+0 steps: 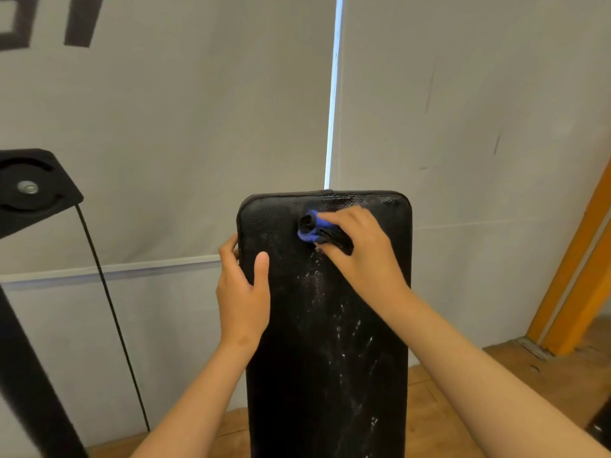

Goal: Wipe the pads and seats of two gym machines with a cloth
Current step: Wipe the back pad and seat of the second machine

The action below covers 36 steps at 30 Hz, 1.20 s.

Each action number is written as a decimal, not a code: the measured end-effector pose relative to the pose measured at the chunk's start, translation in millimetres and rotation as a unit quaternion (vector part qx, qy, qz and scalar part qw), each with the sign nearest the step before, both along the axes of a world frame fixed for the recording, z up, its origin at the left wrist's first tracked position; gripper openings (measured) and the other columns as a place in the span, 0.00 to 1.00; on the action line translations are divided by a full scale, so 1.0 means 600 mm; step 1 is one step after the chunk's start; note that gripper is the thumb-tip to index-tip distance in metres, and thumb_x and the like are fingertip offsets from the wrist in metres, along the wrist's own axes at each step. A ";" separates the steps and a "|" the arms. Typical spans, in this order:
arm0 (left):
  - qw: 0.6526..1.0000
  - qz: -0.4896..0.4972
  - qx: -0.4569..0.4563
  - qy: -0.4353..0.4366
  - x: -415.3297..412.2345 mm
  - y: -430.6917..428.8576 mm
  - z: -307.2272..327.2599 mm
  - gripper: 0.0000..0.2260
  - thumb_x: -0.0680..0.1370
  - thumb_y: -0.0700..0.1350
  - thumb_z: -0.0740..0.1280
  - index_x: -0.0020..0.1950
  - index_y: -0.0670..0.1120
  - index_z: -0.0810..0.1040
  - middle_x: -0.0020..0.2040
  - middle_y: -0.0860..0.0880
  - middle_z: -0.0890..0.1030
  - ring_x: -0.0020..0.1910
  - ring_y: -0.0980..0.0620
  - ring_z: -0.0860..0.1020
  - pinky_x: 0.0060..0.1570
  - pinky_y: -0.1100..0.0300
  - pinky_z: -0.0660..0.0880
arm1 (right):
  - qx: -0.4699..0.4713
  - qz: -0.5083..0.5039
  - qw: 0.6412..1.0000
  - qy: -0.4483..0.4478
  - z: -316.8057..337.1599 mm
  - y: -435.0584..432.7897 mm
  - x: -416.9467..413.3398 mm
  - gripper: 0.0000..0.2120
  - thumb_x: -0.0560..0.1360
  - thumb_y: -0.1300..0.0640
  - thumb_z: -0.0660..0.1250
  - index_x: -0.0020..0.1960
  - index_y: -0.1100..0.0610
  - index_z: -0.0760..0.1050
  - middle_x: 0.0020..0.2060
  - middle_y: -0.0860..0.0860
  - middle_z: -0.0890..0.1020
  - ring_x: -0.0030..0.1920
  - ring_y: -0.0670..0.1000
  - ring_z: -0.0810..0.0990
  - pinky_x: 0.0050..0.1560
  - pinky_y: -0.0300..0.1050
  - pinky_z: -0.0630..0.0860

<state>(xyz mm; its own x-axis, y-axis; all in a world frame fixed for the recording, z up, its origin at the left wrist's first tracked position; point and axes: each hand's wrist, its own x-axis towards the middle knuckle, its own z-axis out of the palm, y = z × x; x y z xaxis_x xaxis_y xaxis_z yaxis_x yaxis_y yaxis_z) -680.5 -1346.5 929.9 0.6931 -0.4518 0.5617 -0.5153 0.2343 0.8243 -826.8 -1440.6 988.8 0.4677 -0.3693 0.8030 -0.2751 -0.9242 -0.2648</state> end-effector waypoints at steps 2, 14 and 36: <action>1.000 0.001 0.011 0.010 0.000 0.004 -0.009 0.19 0.80 0.52 0.59 0.69 0.46 0.65 0.52 0.56 0.77 0.46 0.62 0.76 0.41 0.80 0.68 | -0.030 0.007 0.999 0.036 -0.014 -0.005 -0.013 0.18 0.71 0.58 0.73 0.60 0.57 0.77 0.51 0.51 0.78 0.53 0.49 0.74 0.56 0.37 0.71; 0.998 -0.034 0.006 0.053 -0.005 0.010 -0.031 0.28 0.74 0.61 0.53 0.67 0.46 0.68 0.49 0.57 0.77 0.44 0.63 0.76 0.39 0.78 0.70 | 0.012 -0.051 0.995 -0.084 0.068 -0.005 0.028 0.15 0.73 0.56 0.71 0.59 0.55 0.78 0.50 0.50 0.78 0.52 0.49 0.75 0.55 0.38 0.71; 0.992 -0.060 -0.022 0.110 -0.003 0.012 -0.088 0.14 0.83 0.51 0.52 0.64 0.50 0.71 0.51 0.56 0.79 0.49 0.62 0.78 0.47 0.68 0.74 | -0.052 0.002 0.998 0.026 0.004 0.078 0.098 0.17 0.70 0.59 0.73 0.59 0.59 0.78 0.50 0.53 0.79 0.53 0.52 0.75 0.54 0.36 0.68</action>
